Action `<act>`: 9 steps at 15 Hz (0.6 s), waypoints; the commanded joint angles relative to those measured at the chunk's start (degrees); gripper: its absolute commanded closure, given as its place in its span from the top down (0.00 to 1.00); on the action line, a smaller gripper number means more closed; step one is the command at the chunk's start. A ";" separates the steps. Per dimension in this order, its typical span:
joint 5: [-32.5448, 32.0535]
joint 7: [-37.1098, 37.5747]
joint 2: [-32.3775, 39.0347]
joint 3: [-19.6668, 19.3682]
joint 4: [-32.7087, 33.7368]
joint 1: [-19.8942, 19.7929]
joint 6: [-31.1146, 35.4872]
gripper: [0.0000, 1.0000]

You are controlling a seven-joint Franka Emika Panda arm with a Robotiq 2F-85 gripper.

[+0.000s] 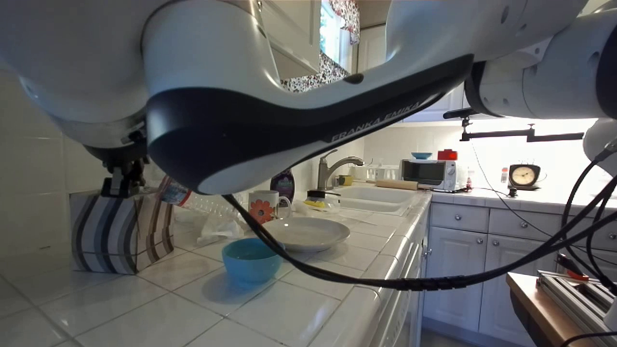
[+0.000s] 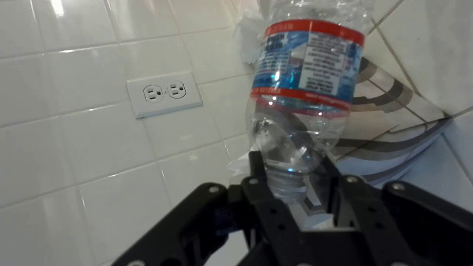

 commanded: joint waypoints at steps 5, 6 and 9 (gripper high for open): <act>-5.04 17.12 -7.98 -4.51 -15.60 3.63 0.96 0.11; -5.53 18.98 -9.20 -5.17 -17.69 4.34 0.61 0.11; -7.63 25.38 -12.68 -7.26 -24.20 6.79 -0.05 0.11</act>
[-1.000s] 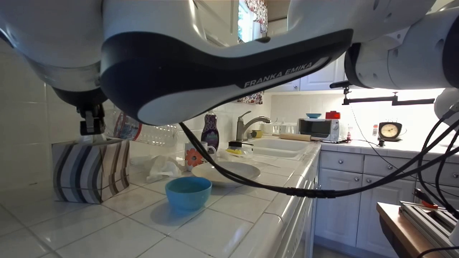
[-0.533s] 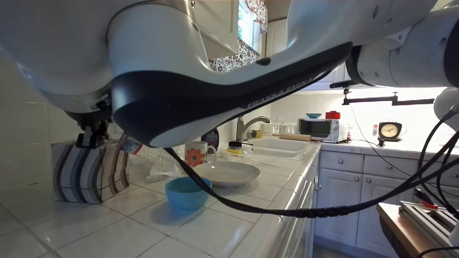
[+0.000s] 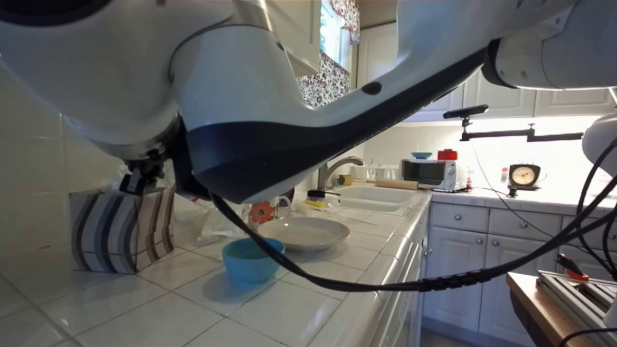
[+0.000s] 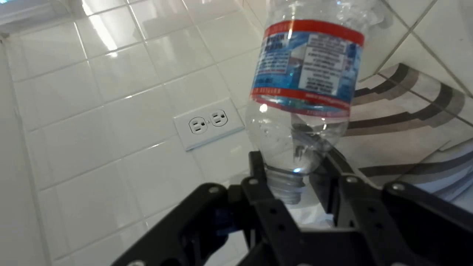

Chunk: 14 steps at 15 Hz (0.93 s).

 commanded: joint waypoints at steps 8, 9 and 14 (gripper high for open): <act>-7.36 19.95 -12.80 -7.52 -24.62 9.70 -3.08 0.11; -7.86 20.96 -13.04 -8.27 -25.65 10.30 -3.58 0.11; -8.94 26.07 -14.47 -11.32 -30.14 13.06 -6.08 0.11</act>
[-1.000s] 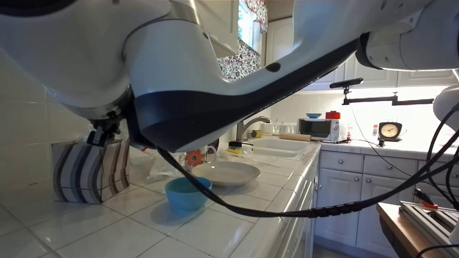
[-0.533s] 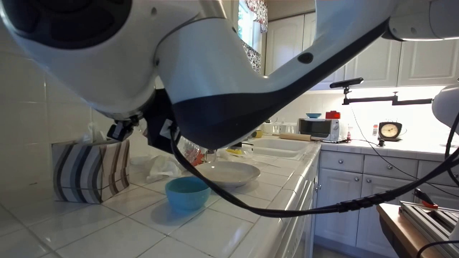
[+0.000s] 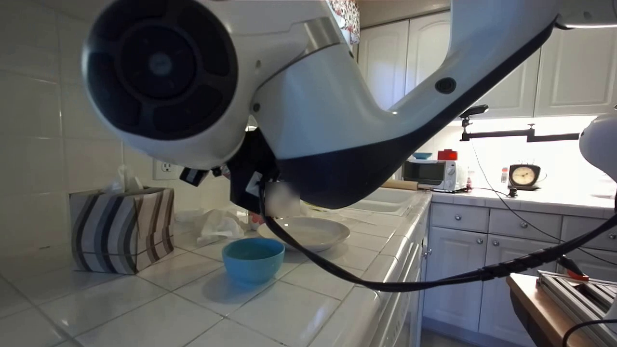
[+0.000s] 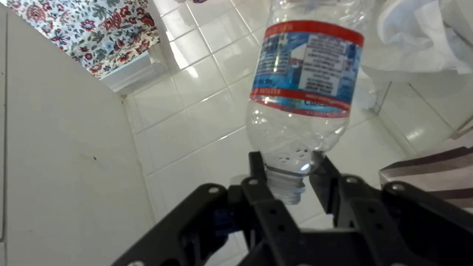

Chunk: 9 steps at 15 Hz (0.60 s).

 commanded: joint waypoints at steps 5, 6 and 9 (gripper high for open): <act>-5.12 2.79 -3.36 7.10 -2.68 -4.48 -4.07 0.36; -5.11 2.79 -3.54 7.12 -2.85 -4.48 -4.07 0.36; -7.00 5.37 -2.94 8.02 -2.03 -5.59 -3.38 0.11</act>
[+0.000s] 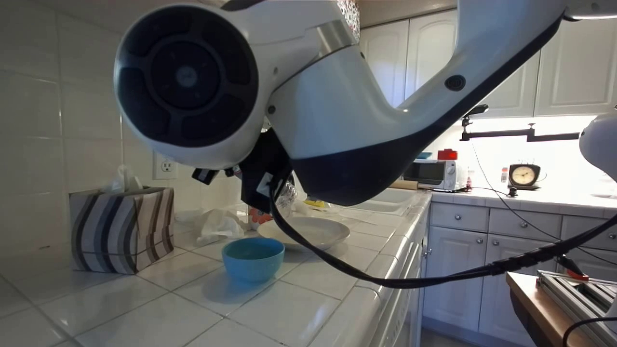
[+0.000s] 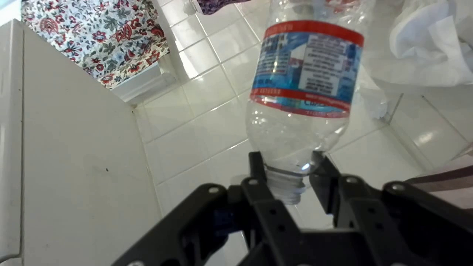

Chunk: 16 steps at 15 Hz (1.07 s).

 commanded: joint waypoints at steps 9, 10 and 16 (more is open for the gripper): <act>-17.63 21.24 -0.56 21.79 3.41 -16.17 -12.61 0.11; -18.06 23.90 -0.48 22.88 3.64 -16.70 -14.18 0.11; -19.18 41.37 -0.34 27.04 3.55 -18.74 -21.27 0.11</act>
